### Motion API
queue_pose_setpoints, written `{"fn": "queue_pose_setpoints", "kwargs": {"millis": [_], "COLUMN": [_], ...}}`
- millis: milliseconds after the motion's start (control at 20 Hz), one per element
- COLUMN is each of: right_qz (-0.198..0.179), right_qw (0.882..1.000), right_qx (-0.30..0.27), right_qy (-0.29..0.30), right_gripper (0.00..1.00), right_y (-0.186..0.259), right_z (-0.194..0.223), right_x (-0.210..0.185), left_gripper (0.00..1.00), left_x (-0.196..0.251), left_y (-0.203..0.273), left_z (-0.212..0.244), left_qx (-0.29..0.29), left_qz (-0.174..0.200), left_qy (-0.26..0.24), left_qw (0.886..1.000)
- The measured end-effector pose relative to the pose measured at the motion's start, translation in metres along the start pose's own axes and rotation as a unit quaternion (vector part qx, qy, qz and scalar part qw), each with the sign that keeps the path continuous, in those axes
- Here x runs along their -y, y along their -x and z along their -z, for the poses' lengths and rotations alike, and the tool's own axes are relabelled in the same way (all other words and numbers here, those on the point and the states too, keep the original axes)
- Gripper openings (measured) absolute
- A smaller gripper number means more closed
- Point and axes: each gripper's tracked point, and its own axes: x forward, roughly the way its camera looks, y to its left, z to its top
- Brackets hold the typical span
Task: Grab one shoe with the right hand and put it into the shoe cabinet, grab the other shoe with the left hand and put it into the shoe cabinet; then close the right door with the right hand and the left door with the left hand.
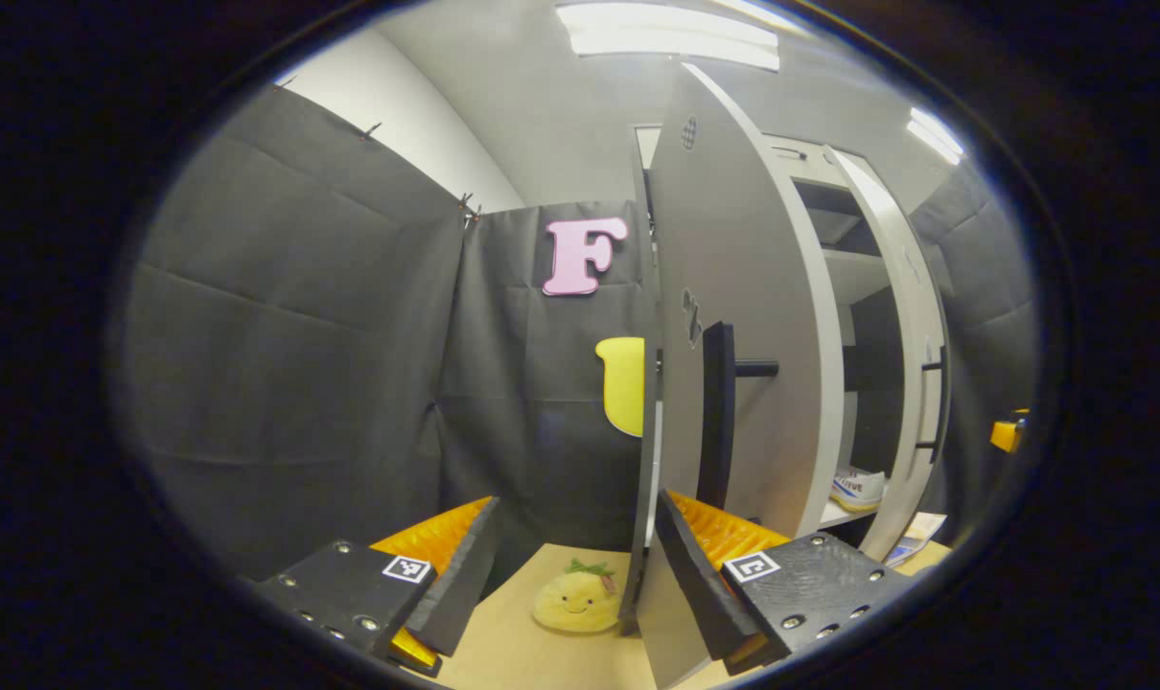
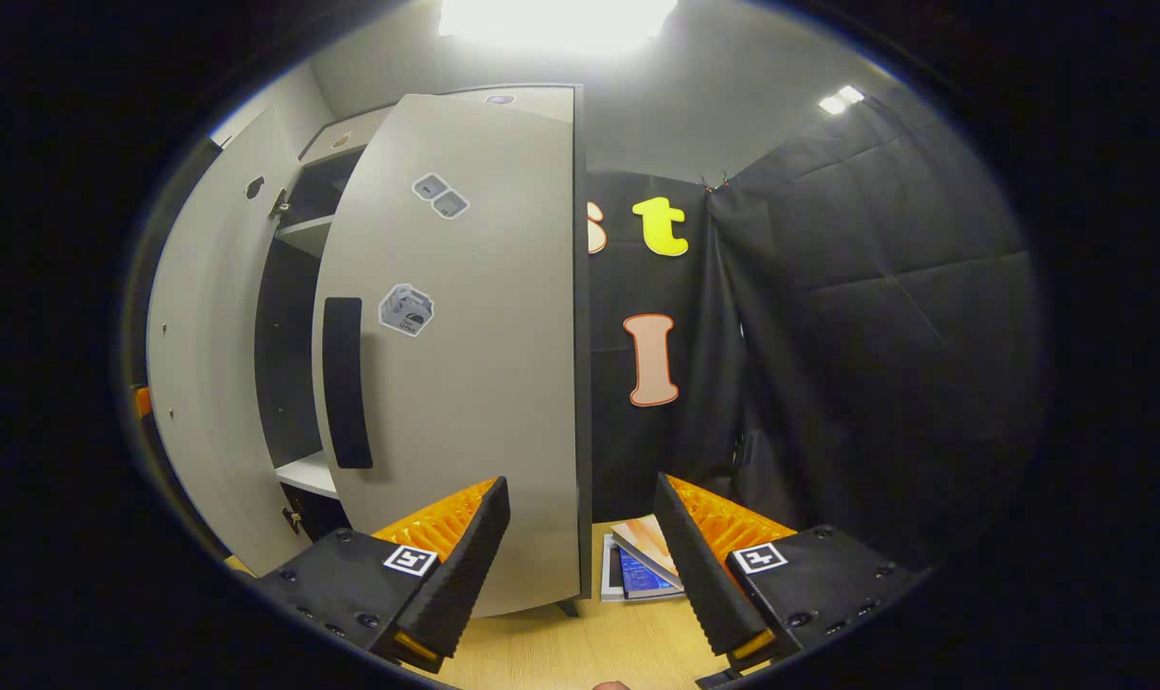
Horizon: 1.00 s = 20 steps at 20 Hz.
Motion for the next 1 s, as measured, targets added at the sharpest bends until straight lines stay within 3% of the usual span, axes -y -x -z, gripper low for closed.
{"fn": "queue_pose_setpoints", "kwargs": {"millis": [300,600,800,1000], "right_qz": [-0.002,-0.006,-0.014,-0.021], "right_qw": [1.0,1.0,0.999,0.999], "right_qx": [-0.004,-0.003,-0.013,-0.025], "right_qy": [-0.01,-0.021,-0.032,-0.032], "right_gripper": [0.96,0.96,0.96,0.97], "right_y": [-0.005,-0.004,-0.005,-0.002], "right_z": [0.005,0.011,0.022,0.029], "right_x": [0.013,0.031,0.041,0.035], "left_gripper": [0.94,0.94,0.93,0.94], "left_x": [0.062,0.14,0.159,0.16], "left_y": [-0.006,-0.028,-0.03,-0.028], "left_z": [0.0,-0.004,-0.01,-0.012], "left_qx": [0.001,0.012,0.027,0.026], "left_qz": [0.049,0.092,0.079,0.078], "left_qy": [0.016,-0.008,-0.039,-0.024], "left_qw": [0.999,0.996,0.996,0.996]}}
